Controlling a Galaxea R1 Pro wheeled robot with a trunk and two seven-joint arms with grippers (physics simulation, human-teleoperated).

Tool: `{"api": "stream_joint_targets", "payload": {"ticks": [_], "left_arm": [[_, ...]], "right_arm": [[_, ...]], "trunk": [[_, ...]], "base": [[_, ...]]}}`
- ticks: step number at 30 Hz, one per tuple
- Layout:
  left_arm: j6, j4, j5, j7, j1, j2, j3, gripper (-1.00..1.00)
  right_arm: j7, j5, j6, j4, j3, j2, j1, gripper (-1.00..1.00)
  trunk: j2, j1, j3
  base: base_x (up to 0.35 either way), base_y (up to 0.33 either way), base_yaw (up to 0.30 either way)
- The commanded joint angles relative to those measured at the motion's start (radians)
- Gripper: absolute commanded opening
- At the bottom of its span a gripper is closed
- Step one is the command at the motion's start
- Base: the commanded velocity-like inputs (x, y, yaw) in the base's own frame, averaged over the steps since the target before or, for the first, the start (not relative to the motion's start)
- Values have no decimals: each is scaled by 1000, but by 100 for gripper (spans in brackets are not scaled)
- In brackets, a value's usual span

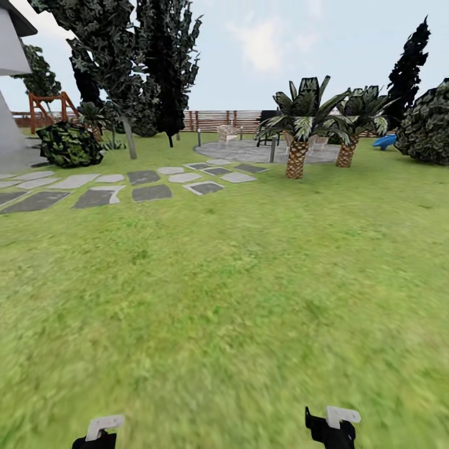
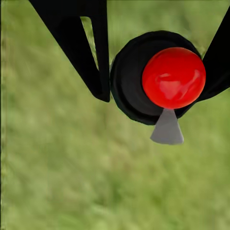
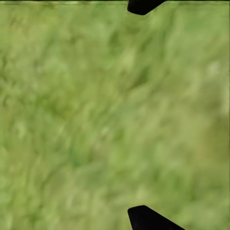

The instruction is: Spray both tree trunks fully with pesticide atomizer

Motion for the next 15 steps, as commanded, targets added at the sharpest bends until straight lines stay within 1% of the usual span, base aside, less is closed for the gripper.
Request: {"api": "stream_joint_targets", "payload": {"ticks": [1,15], "left_arm": [[-4,1,-8,-4,-1,0,9,-100],[-3,1,-8,-4,-1,0,9,-100]], "right_arm": [[-2,8,-3,2,-6,0,-1,100],[-2,8,-3,1,-6,0,-1,100]], "trunk": [[0,0,-1],[0,0,-1]], "base": [[151,-266,-300],[152,-266,-300]]}}
